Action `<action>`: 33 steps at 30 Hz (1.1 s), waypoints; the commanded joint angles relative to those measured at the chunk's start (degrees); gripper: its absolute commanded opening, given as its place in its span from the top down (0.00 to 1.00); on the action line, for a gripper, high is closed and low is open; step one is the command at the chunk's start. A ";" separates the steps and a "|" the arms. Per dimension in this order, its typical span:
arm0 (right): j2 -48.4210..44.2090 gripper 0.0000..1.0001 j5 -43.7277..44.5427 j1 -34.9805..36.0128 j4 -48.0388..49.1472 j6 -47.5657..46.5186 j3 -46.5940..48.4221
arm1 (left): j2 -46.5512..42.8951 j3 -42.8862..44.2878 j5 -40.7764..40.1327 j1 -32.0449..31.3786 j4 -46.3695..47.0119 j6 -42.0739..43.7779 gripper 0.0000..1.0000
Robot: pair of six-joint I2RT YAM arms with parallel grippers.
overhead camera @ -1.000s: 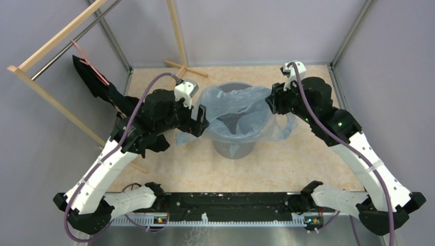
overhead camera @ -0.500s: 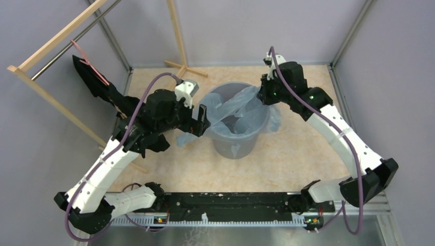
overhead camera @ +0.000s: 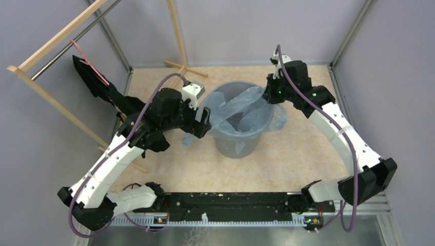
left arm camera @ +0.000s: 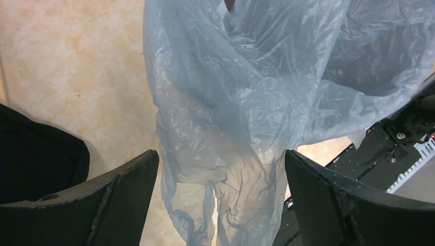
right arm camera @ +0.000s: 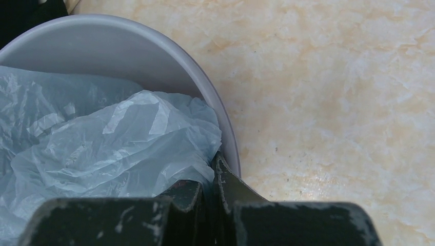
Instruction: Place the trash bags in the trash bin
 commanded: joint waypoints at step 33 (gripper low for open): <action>-13.95 0.67 -1.45 -0.77 13.42 2.03 -6.53 | 1.59 6.56 -5.14 0.04 1.26 -0.92 0.79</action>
